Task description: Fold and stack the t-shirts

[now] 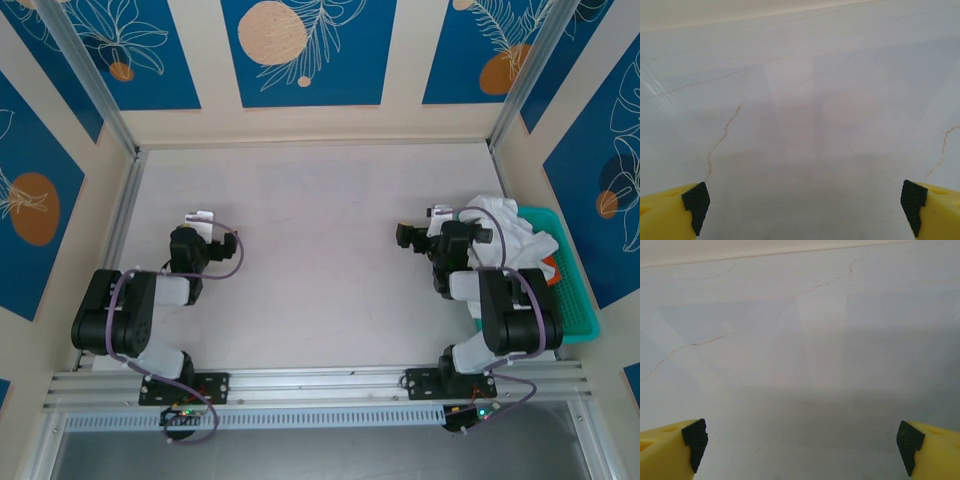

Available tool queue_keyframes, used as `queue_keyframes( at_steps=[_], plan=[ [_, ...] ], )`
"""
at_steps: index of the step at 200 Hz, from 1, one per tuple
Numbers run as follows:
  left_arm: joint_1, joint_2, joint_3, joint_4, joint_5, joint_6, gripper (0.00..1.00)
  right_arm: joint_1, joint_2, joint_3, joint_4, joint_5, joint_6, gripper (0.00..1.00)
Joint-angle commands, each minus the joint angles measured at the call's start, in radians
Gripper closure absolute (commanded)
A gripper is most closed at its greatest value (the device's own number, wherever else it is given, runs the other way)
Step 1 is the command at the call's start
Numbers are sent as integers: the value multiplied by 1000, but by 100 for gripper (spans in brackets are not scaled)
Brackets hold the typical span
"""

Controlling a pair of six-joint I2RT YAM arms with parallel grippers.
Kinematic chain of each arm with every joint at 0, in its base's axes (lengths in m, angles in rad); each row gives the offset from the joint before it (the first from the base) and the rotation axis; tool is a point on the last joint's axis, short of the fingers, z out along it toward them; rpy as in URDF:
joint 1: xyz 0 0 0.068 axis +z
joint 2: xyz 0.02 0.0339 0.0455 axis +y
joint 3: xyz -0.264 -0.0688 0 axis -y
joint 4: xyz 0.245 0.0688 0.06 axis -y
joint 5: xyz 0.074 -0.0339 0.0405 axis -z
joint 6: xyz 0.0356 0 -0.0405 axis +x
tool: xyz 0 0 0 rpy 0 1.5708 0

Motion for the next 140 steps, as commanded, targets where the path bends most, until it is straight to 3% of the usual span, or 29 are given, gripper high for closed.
queue_keyframes(
  at_steps=[1, 12, 30, 43, 56, 74, 95, 108, 140],
  plan=[
    [5, -114, 48, -146, -34, -1, 0, 46, -161, 49, -133, 40, -45, 1],
    [3, -191, 104, -286, -73, -30, 0, 50, -266, 48, -170, 53, 0, 1],
    [6, -295, 247, -542, -196, -208, 0, 49, -432, 98, -328, 109, 93, 1],
    [12, -308, 359, -652, -159, -262, 0, 43, -516, 186, -502, 217, 217, 1],
    [15, -303, 466, -744, -93, -301, 0, -9, -564, 311, -748, 249, 360, 1],
    [22, -336, 504, -742, -120, -481, 0, -114, -551, 500, -1083, 269, 518, 1],
    [40, -346, 513, -768, -98, -667, 0, -225, -499, 590, -1202, 204, 565, 1],
    [34, -339, 502, -753, -37, -715, 0, -231, -475, 604, -1256, 274, 595, 1],
    [-80, -328, 478, -802, -30, -738, 0, -301, -326, 685, -1546, 351, 784, 13]
  ],
)
